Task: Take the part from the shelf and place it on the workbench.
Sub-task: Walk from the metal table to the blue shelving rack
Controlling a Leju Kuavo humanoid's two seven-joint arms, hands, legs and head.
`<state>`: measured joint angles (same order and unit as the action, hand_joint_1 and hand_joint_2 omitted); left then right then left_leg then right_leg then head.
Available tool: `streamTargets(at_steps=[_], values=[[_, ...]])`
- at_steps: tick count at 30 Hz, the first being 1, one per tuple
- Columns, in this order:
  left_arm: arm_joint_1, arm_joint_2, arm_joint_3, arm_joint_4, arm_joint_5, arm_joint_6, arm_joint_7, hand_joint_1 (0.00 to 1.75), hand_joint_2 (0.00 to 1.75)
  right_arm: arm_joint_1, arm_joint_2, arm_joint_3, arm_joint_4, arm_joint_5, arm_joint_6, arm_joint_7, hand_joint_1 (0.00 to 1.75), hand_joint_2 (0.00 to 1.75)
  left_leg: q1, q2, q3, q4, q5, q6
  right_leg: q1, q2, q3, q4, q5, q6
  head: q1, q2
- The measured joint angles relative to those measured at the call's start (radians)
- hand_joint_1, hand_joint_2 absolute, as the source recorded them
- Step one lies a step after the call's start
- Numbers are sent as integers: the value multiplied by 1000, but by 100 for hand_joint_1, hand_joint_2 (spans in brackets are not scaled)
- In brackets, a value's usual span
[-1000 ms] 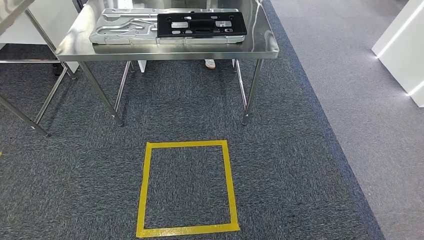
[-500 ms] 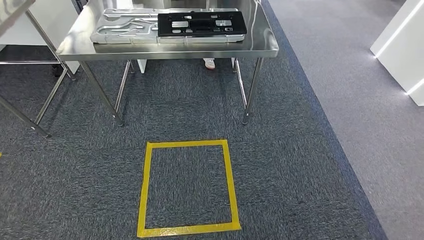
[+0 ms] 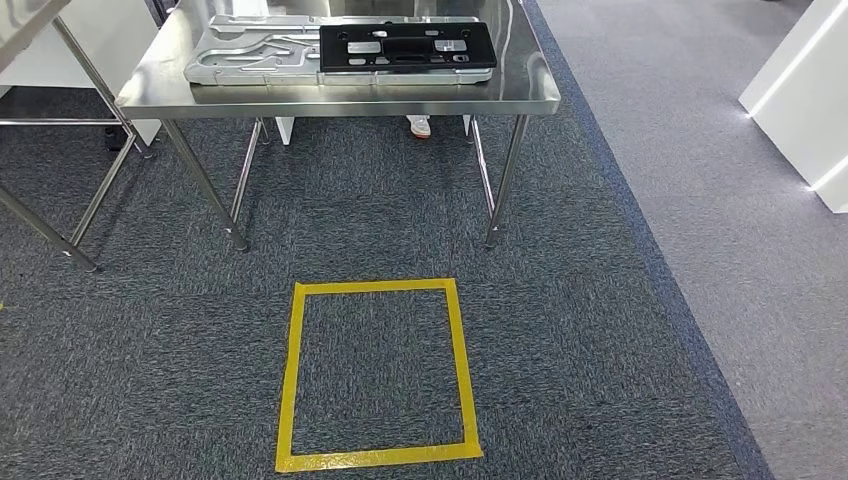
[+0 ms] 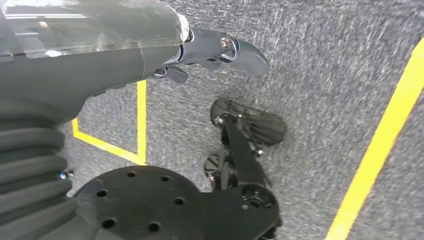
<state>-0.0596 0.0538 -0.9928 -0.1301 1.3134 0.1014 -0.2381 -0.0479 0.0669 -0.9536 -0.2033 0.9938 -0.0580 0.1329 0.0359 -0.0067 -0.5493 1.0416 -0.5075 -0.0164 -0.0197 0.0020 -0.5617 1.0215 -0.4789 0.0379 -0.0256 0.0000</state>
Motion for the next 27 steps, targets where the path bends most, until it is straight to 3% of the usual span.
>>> streamTargets(at_steps=[1, 4, 27], values=[[3, 0, 15, -3, -24, -2, 4, 0, 0, 3, 0, 14, -2, -18, 0, -3, 0, 131, 0, 0, 0, 0, 0, 0, 0, 0, 0, 0, 0, 0, 0, 0], [13, 0, 64, -14, -94, -6, 16, 0, 0, 11, -1, 59, -8, -71, 3, -11, 0, 0, 0, 0, 1, -2, 1, -1, 0, 0, 0, 1, 0, 0, 0, 0], [95, -15, 463, -115, -639, -48, 113, 0, 0, 84, -23, 440, -78, -482, 28, -65, 0, 0, 0, 0, 1, -5, 3, -3, 0, 0, 0, 1, 0, 0, 0, 0]])
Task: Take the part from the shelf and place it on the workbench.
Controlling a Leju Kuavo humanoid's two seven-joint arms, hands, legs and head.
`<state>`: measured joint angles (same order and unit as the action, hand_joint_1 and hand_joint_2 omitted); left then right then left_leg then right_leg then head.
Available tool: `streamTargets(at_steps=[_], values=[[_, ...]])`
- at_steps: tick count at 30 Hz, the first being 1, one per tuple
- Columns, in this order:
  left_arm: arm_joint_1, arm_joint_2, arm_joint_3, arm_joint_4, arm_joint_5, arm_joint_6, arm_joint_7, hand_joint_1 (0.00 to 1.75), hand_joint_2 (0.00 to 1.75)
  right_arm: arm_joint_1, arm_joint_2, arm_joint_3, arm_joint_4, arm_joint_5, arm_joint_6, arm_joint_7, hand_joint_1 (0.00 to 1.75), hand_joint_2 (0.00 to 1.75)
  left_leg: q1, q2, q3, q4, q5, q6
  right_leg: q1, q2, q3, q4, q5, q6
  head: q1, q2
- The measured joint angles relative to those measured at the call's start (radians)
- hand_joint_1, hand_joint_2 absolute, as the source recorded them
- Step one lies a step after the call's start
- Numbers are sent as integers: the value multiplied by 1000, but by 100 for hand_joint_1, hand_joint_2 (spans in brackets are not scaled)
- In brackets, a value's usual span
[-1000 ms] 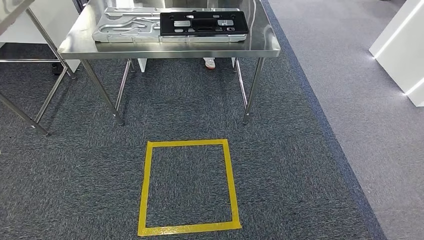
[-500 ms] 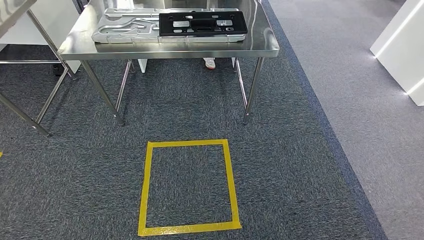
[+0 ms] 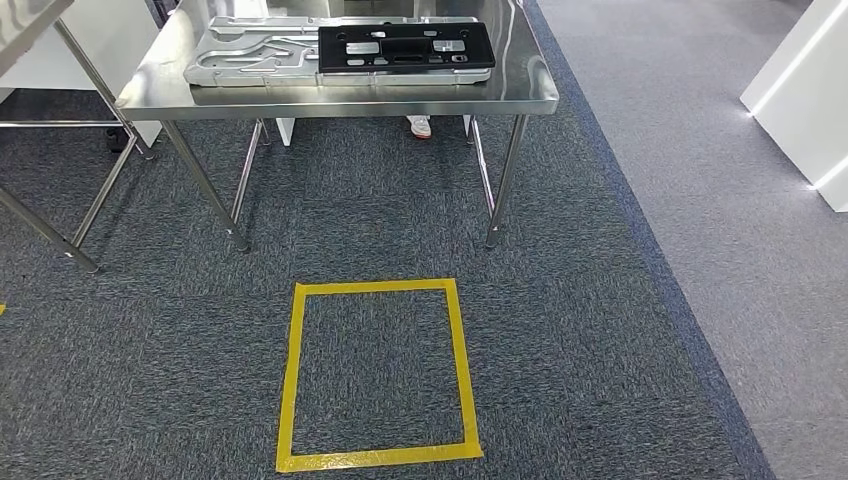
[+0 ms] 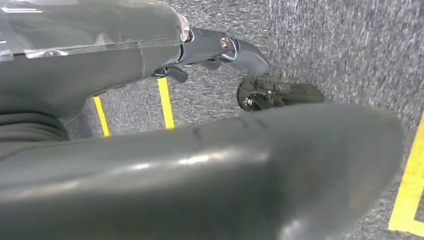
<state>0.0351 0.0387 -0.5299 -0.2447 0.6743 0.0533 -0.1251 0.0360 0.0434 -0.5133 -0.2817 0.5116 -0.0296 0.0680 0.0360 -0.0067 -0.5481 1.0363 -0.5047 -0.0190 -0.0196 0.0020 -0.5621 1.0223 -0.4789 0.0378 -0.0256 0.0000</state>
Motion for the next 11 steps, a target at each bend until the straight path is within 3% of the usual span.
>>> streamTargets(at_steps=[11], values=[[37, -8, 180, -45, -244, -18, 44, 0, 0, 34, -11, 173, -33, -185, 7, -23, 0, 0, 0, 0, 0, 0, 0, 0, 0, 0, 0, 0, 0, 0, 0, 0]])
